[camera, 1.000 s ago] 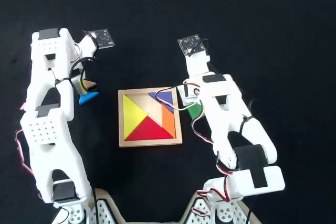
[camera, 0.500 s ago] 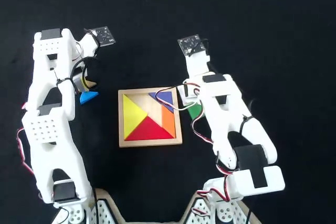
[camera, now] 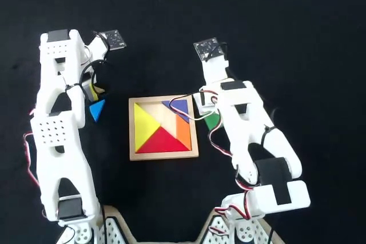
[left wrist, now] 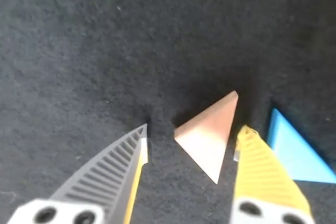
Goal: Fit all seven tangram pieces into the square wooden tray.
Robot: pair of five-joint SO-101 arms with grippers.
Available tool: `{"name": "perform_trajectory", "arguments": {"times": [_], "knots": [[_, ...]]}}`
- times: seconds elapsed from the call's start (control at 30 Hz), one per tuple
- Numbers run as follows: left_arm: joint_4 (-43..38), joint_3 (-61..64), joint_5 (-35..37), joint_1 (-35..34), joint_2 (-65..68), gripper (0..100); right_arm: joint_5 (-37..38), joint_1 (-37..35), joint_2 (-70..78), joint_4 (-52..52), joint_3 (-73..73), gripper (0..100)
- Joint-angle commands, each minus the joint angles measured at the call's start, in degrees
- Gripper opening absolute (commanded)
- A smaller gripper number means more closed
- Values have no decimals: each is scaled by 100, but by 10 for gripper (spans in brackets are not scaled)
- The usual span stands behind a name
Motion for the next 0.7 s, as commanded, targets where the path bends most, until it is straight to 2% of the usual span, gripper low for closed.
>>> {"name": "perform_trajectory", "arguments": {"times": [0.0, 0.33, 0.67], "knots": [[35, -523, 35, 171, 79, 263, -26, 79, -22, -97, -154, 15], [422, -681, -712, 497, 158, 269, 202, 79, 409, -44, -400, 14], [422, -716, -985, 22, 149, 268, 229, 79, 462, -44, -418, 12]]}}
